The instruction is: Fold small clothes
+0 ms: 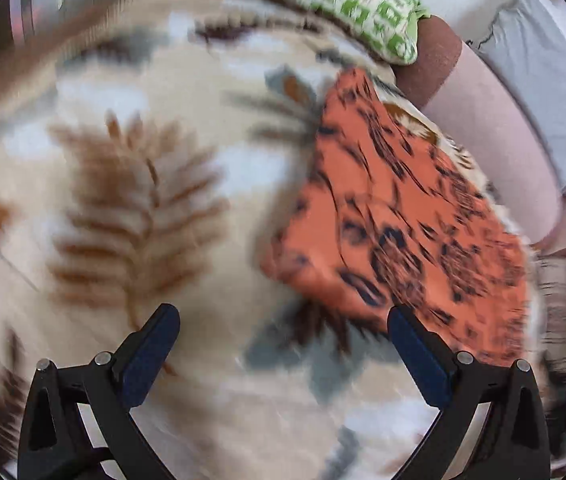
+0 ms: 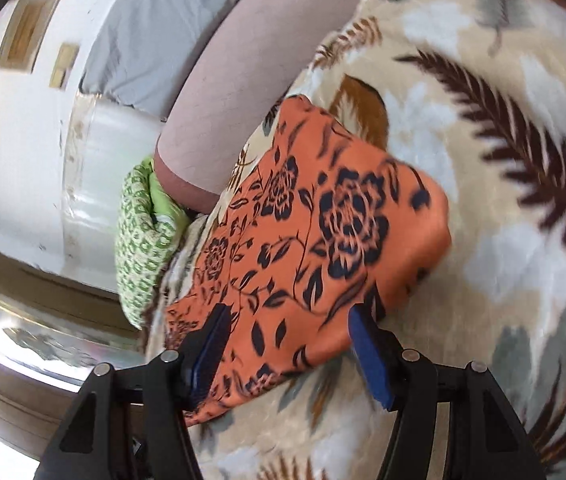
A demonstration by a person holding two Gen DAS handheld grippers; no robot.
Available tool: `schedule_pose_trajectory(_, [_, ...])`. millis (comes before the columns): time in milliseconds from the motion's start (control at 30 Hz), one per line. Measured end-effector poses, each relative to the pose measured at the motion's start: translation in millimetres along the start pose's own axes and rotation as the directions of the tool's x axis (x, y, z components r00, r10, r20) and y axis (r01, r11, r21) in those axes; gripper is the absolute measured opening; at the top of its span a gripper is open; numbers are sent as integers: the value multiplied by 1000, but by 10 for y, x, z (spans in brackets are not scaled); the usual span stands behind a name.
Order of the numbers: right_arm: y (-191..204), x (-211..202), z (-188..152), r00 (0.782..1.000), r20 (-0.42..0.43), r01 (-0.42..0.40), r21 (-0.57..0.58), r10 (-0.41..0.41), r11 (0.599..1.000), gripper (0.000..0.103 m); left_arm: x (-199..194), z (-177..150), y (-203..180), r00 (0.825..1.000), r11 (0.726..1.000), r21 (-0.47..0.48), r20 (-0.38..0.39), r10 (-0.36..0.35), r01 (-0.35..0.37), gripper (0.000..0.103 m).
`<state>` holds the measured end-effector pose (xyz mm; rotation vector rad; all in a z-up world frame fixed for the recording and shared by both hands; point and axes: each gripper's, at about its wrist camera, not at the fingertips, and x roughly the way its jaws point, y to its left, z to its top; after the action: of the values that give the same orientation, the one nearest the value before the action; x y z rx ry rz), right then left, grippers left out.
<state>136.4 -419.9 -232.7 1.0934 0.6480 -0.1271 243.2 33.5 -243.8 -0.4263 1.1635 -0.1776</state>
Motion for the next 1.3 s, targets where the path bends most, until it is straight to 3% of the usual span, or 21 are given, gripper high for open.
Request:
schedule_pose_trajectory(133, [-35,-20,-91,1000,-3,-25,23,25,999,65,5,-96,-79,995,995,-14,23,-94,94,103])
schedule_pose_trajectory(200, [-98,-32,-98,999,-2,-47,52,47,998,65,67,-64,-156,987,987,-17,29,-157,158,97])
schedule_pose_trajectory(267, [-191,-68,-59,998,7,-70,93,70,993,65,199,-16,-203,990,990,-34,17,-139,140,87])
schedule_pose_trajectory(333, [-288,-85,-17,997,20,-82,138,80,987,65,281,19,-240,993,992,-44,29,-117,118,84])
schedule_pose_trajectory(367, [-337,-84,12,996,23,-85,159,83,984,65,275,34,-273,992,992,-41,45,-120,122,82])
schedule_pose_trajectory(400, [-380,-77,41,996,21,-85,175,83,981,65,276,61,-317,988,989,-34,55,-145,147,71])
schedule_pose_trajectory(433, [-414,-67,67,997,18,-76,185,74,980,65,303,97,-367,983,984,-29,52,-177,178,67])
schedule_pose_trajectory(533, [-508,-21,135,999,26,-46,217,42,975,65,450,167,-428,988,987,-36,26,-155,156,66])
schedule_pose_trajectory(667, [-589,112,207,1000,15,-7,252,3,968,64,482,172,-484,984,984,-37,48,-170,172,66])
schedule_pose_trajectory(833, [-438,275,285,997,37,58,156,-64,986,64,554,231,-407,977,974,-84,45,-209,212,62])
schedule_pose_trajectory(933, [-381,381,306,998,54,35,127,-43,991,62,508,191,-302,972,968,-102,54,-227,231,62])
schedule_pose_trajectory(1000, [-331,368,313,997,73,0,96,-7,995,62,439,193,-316,958,954,-98,83,-276,284,62])
schedule_pose_trajectory(1100, [-223,417,326,996,76,34,27,-36,999,62,322,197,-425,934,940,-29,133,-333,339,62])
schedule_pose_trajectory(1167, [-307,499,326,998,44,50,65,-53,997,61,322,177,-492,941,950,9,140,-310,311,62])
schedule_pose_trajectory(1233, [-366,531,335,998,38,43,100,-47,994,62,459,160,-522,966,971,10,100,-239,239,64])
schedule_pose_trajectory(1300, [-342,531,345,998,38,48,96,-52,994,63,580,170,-487,971,973,-21,76,-229,231,65])
